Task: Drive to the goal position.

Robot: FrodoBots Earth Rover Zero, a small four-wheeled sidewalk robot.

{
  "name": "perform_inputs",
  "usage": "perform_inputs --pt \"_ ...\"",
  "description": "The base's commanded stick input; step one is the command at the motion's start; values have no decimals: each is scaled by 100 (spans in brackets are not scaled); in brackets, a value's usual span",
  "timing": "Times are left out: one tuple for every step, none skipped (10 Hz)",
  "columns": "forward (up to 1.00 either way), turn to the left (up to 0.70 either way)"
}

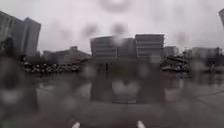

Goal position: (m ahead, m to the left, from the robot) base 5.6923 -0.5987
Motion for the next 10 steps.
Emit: perform_inputs --pt "70 0" --pt "70 0" --pt "70 0" --pt "70 0" --pt "70 0" --pt "70 0" --pt "70 0" --pt "70 0" --pt "70 0" --pt "70 0"
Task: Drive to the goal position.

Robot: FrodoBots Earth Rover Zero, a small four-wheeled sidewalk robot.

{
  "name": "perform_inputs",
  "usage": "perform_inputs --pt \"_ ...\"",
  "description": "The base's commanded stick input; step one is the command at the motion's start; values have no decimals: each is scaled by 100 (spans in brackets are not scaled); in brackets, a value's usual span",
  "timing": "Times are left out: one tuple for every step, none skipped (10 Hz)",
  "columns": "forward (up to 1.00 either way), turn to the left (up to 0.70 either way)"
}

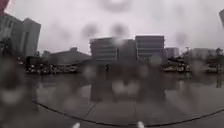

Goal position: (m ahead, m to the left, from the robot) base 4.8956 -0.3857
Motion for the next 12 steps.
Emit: perform_inputs --pt "70 0" --pt "70 -7" --pt "70 -13" --pt "70 -14" --pt "70 -14" --pt "70 -13" --pt "70 -9" --pt "70 0" --pt "70 0" --pt "70 0" --pt "70 0" --pt "70 0"
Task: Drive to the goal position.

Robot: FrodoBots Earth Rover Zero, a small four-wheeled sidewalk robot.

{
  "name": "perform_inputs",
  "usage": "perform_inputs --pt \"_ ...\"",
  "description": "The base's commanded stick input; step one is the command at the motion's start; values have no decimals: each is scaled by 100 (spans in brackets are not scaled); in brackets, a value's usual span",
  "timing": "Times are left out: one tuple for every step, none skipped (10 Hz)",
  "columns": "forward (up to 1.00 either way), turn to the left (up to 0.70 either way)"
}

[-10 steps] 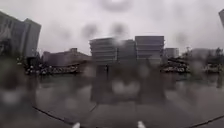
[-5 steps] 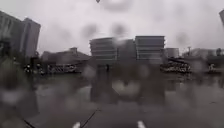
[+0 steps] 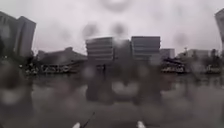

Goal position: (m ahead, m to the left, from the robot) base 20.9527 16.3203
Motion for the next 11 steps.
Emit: perform_inputs --pt "70 0" --pt "70 0" --pt "70 0" --pt "70 0" --pt "70 0" --pt "70 0" --pt "70 0" --pt "70 0" --pt "70 0" --pt "70 0" --pt "70 0"
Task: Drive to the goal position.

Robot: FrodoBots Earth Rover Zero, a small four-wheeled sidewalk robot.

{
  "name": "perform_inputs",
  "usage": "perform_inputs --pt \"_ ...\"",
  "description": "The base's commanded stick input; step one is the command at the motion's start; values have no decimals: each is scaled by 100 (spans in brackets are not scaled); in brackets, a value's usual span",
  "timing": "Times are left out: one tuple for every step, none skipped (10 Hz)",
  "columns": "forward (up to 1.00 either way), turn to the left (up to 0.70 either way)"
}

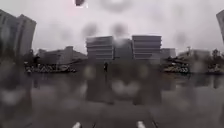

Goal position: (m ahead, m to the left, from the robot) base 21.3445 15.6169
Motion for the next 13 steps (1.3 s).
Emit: perform_inputs --pt "70 0" --pt "70 0" --pt "70 0" --pt "70 0" --pt "70 0" --pt "70 0" --pt "70 0" --pt "70 0" --pt "70 0" --pt "70 0" --pt "70 0" --pt "70 0" --pt "70 0"
